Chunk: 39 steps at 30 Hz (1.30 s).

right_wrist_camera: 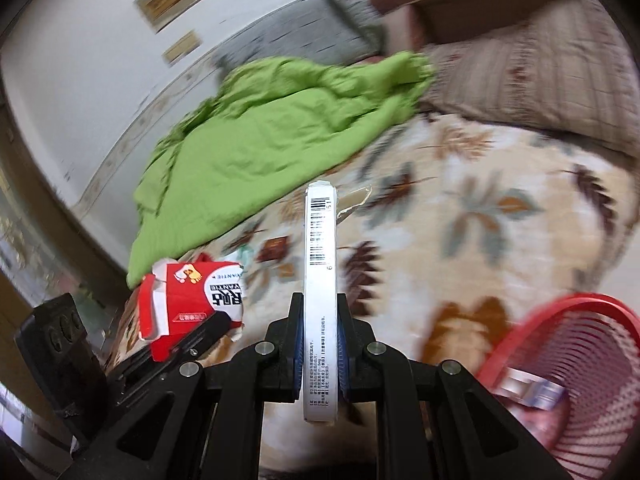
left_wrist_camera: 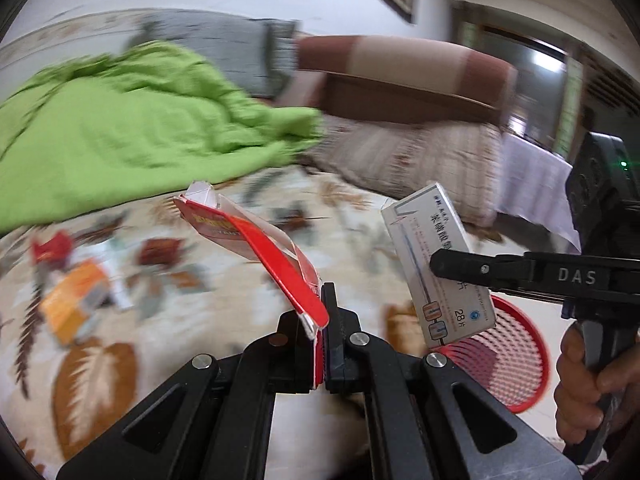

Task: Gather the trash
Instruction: 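Carry both held boxes to the red wastebasket and open both tools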

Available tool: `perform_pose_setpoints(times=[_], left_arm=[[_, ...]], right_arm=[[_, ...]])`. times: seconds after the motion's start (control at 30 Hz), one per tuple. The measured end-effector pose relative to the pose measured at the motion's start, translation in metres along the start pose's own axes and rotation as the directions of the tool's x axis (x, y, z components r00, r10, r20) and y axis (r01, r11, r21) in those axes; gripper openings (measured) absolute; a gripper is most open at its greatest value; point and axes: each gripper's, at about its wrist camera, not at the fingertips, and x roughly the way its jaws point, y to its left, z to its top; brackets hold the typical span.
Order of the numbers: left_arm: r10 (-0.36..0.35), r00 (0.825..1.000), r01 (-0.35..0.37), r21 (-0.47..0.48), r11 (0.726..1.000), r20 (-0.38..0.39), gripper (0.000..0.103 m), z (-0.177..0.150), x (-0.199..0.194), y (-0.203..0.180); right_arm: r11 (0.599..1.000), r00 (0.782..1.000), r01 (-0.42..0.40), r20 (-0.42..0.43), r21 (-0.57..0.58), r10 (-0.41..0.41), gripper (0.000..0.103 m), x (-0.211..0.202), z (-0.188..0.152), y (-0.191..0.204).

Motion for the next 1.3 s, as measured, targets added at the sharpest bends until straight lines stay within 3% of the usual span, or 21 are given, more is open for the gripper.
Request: perform_pose_setpoints(times=[0.13, 0.27, 0.53, 0.7, 1.3], left_arm=[[-0.122, 0.992, 0.124, 0.063, 0.990, -0.022, 0.002, 0.008, 0.009, -0.050], [-0.236, 0.969, 0.242, 0.100, 0.965, -0.073, 0.002, 0.011, 0.021, -0.095], [-0.341, 0.924, 0.369, 0.172, 0.913, -0.172, 0.002, 0.016, 0.050, -0.170], [-0.370, 0.907, 0.405, 0.173, 0.898, -0.203, 0.002, 0.019, 0.060, -0.189], [-0.351, 0.891, 0.409, 0.174, 0.896, -0.286, 0.002, -0.001, 0.067, -0.187]], right_arm=[[0.995, 0.996, 0.080, 0.032, 0.052, -0.082, 0.014, -0.049, -0.004, -0.041], [0.978, 0.987, 0.149, 0.046, 0.143, -0.157, 0.014, -0.091, -0.010, -0.083], [0.948, 0.964, 0.234, 0.072, 0.214, -0.255, 0.014, -0.154, -0.022, -0.121], [0.938, 0.955, 0.258, 0.085, 0.233, -0.284, 0.014, -0.174, -0.023, -0.129], [0.941, 0.964, 0.221, 0.088, 0.254, -0.250, 0.014, -0.166, -0.020, -0.133]])
